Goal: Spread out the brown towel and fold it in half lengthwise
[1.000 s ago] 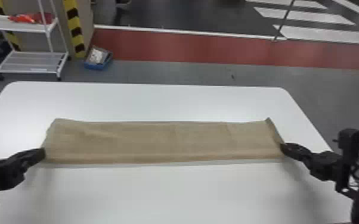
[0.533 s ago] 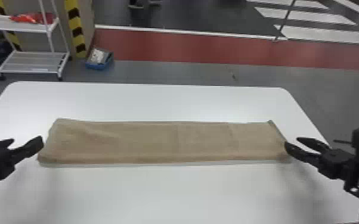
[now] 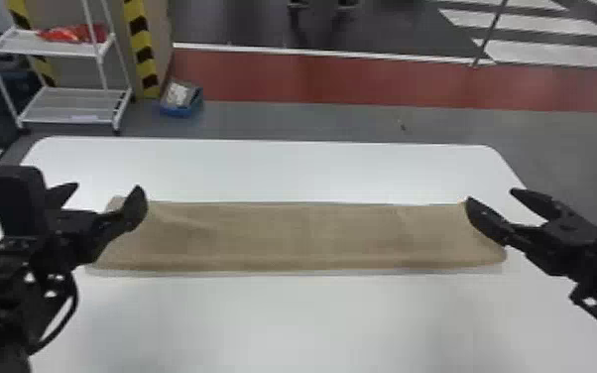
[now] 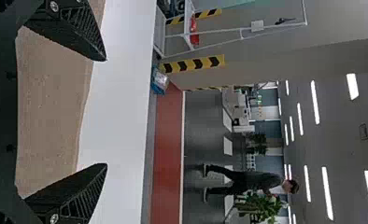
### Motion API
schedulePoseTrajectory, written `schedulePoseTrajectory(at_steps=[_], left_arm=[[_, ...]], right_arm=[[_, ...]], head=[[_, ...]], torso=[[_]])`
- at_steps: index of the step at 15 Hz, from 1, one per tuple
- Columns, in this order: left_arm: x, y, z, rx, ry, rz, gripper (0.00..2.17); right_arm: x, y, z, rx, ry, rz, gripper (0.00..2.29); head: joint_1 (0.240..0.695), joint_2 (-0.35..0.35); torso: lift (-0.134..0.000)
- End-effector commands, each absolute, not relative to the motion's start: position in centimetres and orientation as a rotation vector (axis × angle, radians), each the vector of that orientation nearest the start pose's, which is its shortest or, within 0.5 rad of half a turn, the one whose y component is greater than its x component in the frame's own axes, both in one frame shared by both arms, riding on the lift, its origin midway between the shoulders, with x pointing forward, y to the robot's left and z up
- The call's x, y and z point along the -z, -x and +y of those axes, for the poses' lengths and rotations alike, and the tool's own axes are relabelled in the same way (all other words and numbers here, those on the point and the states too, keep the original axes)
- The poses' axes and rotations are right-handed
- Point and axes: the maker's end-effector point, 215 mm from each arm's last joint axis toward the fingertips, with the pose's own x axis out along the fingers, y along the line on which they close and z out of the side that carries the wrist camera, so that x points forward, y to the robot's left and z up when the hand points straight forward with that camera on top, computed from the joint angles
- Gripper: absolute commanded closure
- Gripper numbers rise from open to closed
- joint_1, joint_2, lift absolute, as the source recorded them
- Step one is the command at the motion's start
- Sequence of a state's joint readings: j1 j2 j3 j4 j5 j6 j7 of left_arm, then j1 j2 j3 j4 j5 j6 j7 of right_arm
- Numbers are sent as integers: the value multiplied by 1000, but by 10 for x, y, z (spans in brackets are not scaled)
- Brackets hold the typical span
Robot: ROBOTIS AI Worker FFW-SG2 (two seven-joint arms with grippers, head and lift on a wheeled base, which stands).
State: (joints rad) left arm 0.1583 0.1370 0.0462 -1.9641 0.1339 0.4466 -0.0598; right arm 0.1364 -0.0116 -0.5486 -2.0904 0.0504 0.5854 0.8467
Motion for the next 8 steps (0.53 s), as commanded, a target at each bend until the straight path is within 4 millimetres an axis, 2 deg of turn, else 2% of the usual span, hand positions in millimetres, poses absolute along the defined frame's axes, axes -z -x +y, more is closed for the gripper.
schedulePoseTrajectory(at_steps=[1, 2, 3, 4, 5, 6, 8], left_arm=[[335, -544, 201, 142, -3, 150, 29], [330, -540, 185, 135, -22, 99, 29], [323, -533, 179, 111, -29, 39, 29], [317, -522, 178, 85, -26, -14, 29], [318, -513, 179, 70, -17, -29, 29], [322, -508, 178, 62, -12, -28, 29], [325, -501, 174, 59, -12, -26, 29]], right_arm=[[280, -470, -317, -316, 53, 178, 80], [282, -468, -292, -328, 73, 165, 80], [285, -468, -269, -337, 77, 153, 80], [287, -468, -239, -363, 81, 128, 83], [293, -464, -219, -375, 83, 110, 83], [296, -457, -209, -374, 85, 94, 87], [301, -441, -202, -362, 86, 47, 97]], head=[[695, -113], [695, -117], [695, -123], [695, -121], [695, -109], [695, -90], [695, -58]], torso=[[-122], [-122], [-122], [-122], [-122], [-122], [-122]])
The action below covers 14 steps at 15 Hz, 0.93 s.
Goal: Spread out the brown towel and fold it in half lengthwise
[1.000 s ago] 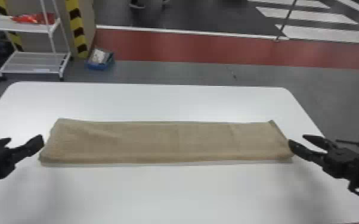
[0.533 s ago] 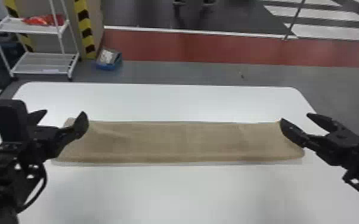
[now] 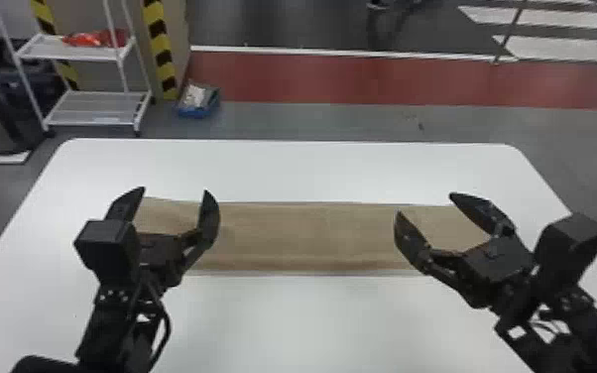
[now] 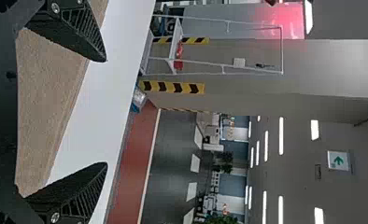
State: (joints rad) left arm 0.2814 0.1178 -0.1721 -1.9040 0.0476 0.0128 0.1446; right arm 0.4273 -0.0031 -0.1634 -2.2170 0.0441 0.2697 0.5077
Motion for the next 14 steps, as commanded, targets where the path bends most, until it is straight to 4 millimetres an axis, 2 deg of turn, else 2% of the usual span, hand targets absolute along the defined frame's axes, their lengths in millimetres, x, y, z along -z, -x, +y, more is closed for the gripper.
schedulePoseTrajectory(at_steps=[1, 4, 7, 9, 11, 14], left_arm=[[322, -496, 176, 57, -19, -37, 29], [324, -469, 195, 27, -42, -30, 29], [327, -452, 203, 22, -69, -21, 29], [329, -446, 211, 12, -77, -16, 29], [334, -440, 213, 23, -82, -5, 29], [335, -433, 200, 66, -77, 4, 29]], right_arm=[[305, -432, -204, -352, 75, 38, 107], [311, -411, -219, -288, 50, 6, 130], [325, -406, -237, -255, 2, 43, 130], [328, -404, -251, -231, -34, 53, 137], [332, -406, -266, -171, -66, 82, 147], [326, -409, -264, -129, -54, 65, 154]], head=[[695, -41], [695, -37], [695, -31], [695, -38], [695, -48], [695, -78]], torso=[[-122], [-122], [-122], [-122], [-122], [-122]])
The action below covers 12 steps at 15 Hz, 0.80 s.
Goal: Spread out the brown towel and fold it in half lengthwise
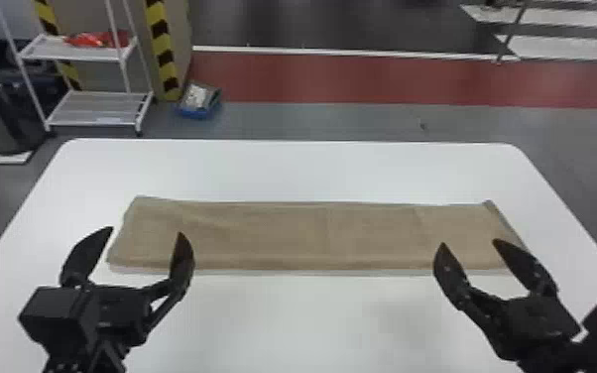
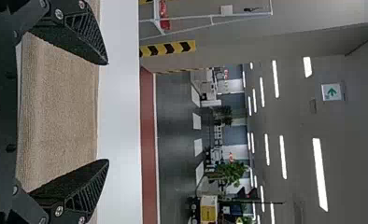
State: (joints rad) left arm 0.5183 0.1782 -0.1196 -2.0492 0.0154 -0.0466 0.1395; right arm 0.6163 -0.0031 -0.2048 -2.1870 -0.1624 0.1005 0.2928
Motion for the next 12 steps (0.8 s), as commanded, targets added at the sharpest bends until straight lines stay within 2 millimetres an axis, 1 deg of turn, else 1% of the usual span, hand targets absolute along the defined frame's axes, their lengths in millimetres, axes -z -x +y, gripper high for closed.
schedulePoseTrajectory(at_steps=[1, 3, 6, 8, 12], left_arm=[[333, -432, 196, 76, -80, 1, 29], [335, -432, 193, 82, -86, 7, 29], [344, -432, 191, 82, -95, 36, 29], [344, -432, 191, 78, -93, 38, 29], [339, -431, 186, 85, -94, 28, 29]], right_arm=[[324, -410, -264, -127, -50, 58, 154], [324, -410, -264, -128, -45, 58, 154], [325, -409, -260, -144, -36, 62, 154], [325, -409, -252, -161, -33, 60, 154], [326, -409, -246, -171, -35, 61, 154]], head=[[695, -82], [695, -92], [695, -94], [695, -91], [695, -81]], torso=[[-122], [-122], [-122], [-122], [-122]])
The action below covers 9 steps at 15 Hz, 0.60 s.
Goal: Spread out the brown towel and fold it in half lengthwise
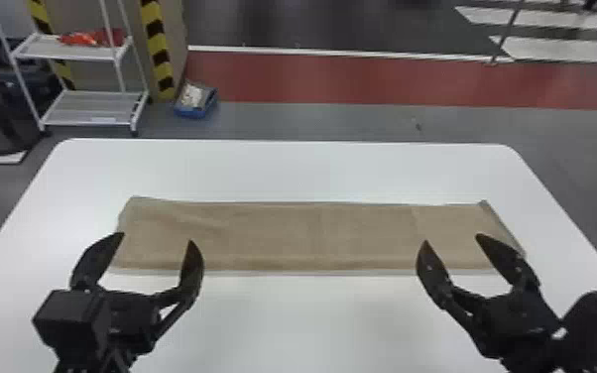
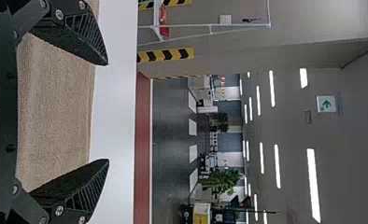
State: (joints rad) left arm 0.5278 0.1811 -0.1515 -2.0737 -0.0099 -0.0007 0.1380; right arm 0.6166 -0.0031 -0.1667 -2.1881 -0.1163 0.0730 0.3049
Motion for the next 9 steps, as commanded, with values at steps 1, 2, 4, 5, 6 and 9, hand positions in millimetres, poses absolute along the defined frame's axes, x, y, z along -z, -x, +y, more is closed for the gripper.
schedulePoseTrajectory(at_steps=[1, 2, 4, 5, 6, 9], left_arm=[[339, -431, 187, 83, -95, 28, 29], [338, -432, 187, 83, -94, 25, 29], [337, -431, 186, 87, -97, 26, 29], [335, -430, 186, 89, -98, 23, 29], [333, -430, 186, 91, -100, 21, 29], [330, -428, 186, 93, -104, 20, 29]], right_arm=[[326, -409, -245, -174, -32, 61, 154], [325, -410, -244, -175, -28, 60, 154], [327, -409, -243, -176, -24, 67, 154], [326, -410, -240, -180, -28, 66, 154], [326, -409, -236, -187, -31, 68, 154], [330, -408, -228, -191, -37, 78, 174]], head=[[695, -81], [695, -81], [695, -78], [695, -77], [695, -77], [695, -69]], torso=[[-122], [-122], [-122], [-122], [-122], [-122]])
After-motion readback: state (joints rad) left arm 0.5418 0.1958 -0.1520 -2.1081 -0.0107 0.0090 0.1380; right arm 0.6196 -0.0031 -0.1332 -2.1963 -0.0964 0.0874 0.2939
